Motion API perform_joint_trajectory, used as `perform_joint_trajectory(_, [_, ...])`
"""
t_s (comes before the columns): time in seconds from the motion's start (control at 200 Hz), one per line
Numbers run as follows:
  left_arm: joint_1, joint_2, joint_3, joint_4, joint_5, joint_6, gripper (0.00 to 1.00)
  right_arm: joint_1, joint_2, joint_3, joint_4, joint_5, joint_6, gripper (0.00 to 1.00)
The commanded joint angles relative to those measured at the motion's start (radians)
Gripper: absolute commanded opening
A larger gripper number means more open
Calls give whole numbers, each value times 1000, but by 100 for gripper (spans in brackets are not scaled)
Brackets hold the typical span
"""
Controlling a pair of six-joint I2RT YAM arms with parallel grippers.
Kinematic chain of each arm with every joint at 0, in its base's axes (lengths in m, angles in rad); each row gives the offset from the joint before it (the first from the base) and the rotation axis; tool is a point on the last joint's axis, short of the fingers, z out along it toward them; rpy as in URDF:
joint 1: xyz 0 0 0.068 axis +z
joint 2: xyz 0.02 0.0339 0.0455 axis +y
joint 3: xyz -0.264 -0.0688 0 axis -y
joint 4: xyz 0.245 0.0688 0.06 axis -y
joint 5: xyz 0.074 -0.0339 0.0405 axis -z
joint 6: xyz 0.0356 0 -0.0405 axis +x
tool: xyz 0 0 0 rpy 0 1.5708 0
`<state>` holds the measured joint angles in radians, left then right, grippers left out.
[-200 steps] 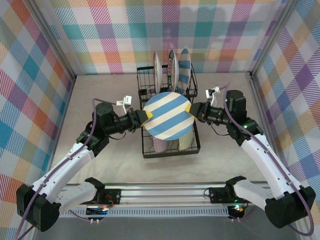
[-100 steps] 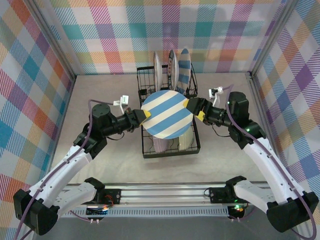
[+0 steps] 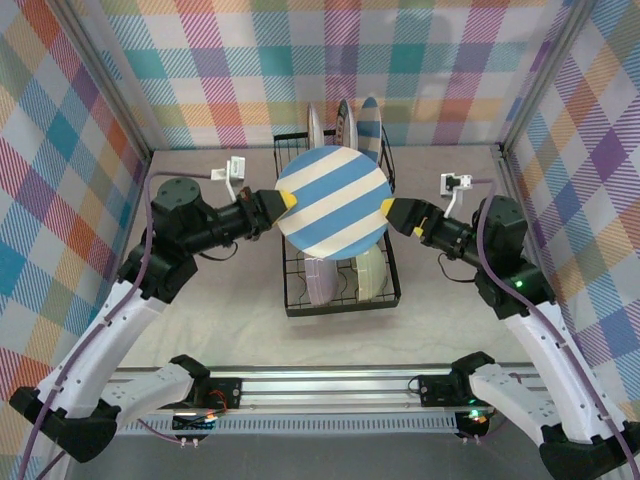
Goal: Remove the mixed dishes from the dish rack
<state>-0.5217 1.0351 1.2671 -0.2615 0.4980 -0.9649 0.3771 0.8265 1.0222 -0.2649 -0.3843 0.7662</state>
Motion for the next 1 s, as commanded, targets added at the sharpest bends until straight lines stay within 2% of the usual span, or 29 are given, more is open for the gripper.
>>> perform_joint_trajectory(0.0, [19,29,111,101,-77,-29,0,1,-22,2,-65,14,-68,99])
perform_joint_trajectory(0.21, [88,123,190,107,-54,-55,0,1,-99,6,-97,40,-109,99])
perform_joint_trajectory(0.32, [140,150,201,124,-40,-69,0,2,-117,18,-95,13,-125,99])
perform_joint_trajectory(0.555, [341,206,207,243,52,-176,0,1,-125,-3,-59,-39,-133,99])
perform_joint_trajectory(0.725, [492,246,188,293,103,-188,0,1,-119,-15,-44,-74,-131,99])
perform_joint_trajectory(0.875, [624,289,80,444,157,-257,0,1,-121,-26,-38,-97,-129,99])
perform_joint_trajectory(0.995, [699,320,0,532,179,-249,0,2,-118,-36,-22,-127,-125,99])
